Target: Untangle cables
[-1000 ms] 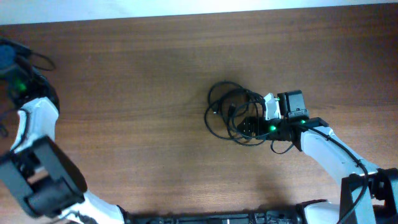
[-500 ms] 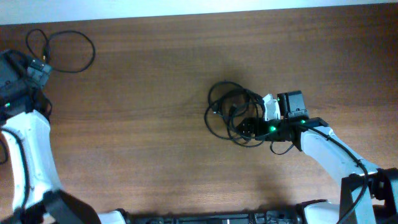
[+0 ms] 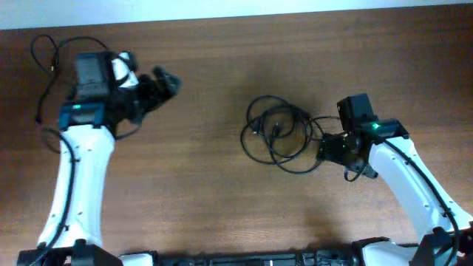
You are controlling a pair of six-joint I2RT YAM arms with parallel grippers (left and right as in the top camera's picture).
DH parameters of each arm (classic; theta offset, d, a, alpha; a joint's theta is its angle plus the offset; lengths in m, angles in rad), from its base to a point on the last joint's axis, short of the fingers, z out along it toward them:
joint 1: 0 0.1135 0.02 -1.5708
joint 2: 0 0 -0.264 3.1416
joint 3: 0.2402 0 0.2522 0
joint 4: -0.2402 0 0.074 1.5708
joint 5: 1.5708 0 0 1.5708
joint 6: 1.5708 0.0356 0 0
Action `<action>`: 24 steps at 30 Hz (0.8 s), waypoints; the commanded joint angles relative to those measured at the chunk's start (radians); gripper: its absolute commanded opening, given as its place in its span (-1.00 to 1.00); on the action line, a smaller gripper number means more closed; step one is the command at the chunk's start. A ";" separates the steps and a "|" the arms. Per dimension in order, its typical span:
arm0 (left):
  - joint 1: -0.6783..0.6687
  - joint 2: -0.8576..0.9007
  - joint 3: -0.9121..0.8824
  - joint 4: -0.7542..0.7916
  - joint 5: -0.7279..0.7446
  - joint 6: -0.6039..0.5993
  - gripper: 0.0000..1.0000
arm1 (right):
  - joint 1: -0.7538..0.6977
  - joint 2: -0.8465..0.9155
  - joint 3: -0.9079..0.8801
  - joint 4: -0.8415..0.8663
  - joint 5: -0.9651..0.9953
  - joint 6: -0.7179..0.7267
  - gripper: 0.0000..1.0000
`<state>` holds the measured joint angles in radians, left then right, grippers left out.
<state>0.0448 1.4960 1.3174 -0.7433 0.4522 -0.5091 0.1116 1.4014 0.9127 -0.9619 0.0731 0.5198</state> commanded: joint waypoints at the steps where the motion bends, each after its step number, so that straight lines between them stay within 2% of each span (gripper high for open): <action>1: -0.185 -0.002 0.000 0.002 -0.095 0.057 0.98 | -0.012 -0.005 0.025 0.002 0.212 0.074 0.97; 4: -0.324 0.017 0.000 0.008 -0.138 0.117 0.98 | -0.071 -0.008 0.077 -0.011 0.153 0.130 0.97; 5: -0.380 0.032 0.000 0.017 -0.138 0.151 0.86 | -0.124 -0.011 0.104 -0.016 0.093 0.129 0.97; 7: -0.499 0.079 0.000 0.039 -0.139 0.355 0.77 | -0.246 -0.021 0.126 -0.014 -0.027 0.124 0.98; 9: -0.581 0.130 0.000 0.055 -0.139 0.416 0.71 | -0.357 -0.021 0.125 -0.016 -0.109 0.051 0.97; 11: -0.657 0.209 0.000 0.085 -0.159 0.458 0.38 | -0.451 -0.021 0.125 -0.028 -0.172 -0.071 0.97; 13: -0.725 0.288 0.000 0.112 -0.161 0.458 0.36 | -0.500 -0.021 0.124 -0.035 -0.175 -0.124 0.97; 16: -0.812 0.344 0.000 0.130 -0.161 0.459 0.37 | -0.505 -0.021 0.124 -0.038 -0.175 -0.128 0.97; 19: -0.888 0.389 0.000 0.172 -0.184 0.521 0.39 | -0.505 -0.021 0.121 -0.038 -0.175 -0.127 0.97; 24: -0.903 0.432 0.000 0.228 -0.187 0.453 0.31 | -0.505 -0.021 0.118 -0.052 -0.175 -0.127 0.97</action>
<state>-0.8593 1.9102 1.3174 -0.5453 0.2787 -0.0292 -0.3904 1.3991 1.0210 -1.0115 -0.0963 0.4065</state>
